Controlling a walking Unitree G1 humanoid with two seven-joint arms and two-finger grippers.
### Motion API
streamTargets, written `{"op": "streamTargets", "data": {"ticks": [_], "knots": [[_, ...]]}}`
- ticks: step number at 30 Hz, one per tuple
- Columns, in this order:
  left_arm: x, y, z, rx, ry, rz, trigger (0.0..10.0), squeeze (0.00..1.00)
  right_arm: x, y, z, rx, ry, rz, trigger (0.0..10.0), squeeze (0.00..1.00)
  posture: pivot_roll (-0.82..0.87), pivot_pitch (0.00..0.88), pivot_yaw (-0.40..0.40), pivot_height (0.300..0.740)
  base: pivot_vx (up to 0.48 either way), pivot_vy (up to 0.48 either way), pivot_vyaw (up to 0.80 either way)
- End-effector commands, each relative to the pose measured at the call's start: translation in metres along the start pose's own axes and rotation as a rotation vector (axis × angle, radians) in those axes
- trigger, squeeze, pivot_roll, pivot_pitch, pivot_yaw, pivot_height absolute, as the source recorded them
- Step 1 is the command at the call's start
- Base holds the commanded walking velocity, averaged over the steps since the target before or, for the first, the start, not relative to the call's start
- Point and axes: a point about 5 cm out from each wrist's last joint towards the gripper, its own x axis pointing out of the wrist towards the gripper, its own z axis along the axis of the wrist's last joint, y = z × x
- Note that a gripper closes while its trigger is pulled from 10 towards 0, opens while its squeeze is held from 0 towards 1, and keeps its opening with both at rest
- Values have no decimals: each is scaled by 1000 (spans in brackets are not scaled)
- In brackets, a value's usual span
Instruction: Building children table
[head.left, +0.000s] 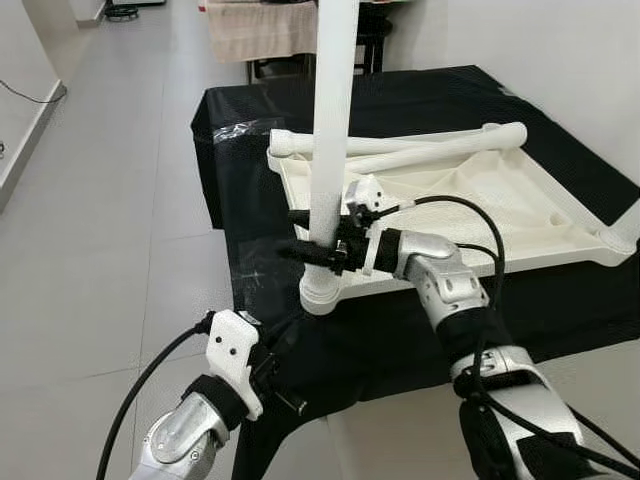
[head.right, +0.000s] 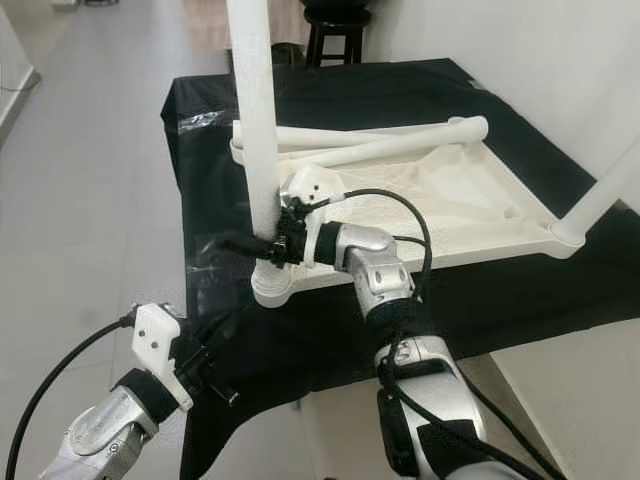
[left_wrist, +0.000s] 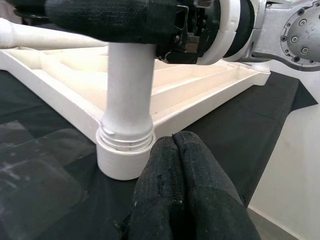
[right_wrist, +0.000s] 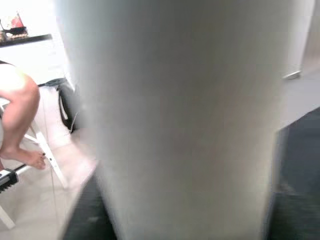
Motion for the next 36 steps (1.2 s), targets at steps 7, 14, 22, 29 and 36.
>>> {"op": "streamTargets", "data": {"ticks": [7,14,22,29,36], "knots": [[-3,-2,-6,-11,31,4,10000,0,-18,9,-27,-32,41,-180,0,0,36,98,-72,740,0,0,0],[-5,-2,-5,-14,30,3,10000,0,-23,22,-52,7,146,-661,0,0,30,114,-58,740,0,0,0],[-2,2,-6,-13,32,1,10000,0,-23,23,-52,-56,193,-856,0,0,29,94,-53,740,0,0,0],[0,2,-4,-7,22,6,10000,0,-23,20,-44,-63,175,-873,10000,0,28,90,-52,740,0,0,0],[2,2,-4,-6,25,-20,10000,0,-7,23,-2,-103,-9,-467,10000,506,23,88,-42,740,0,0,0]]}}
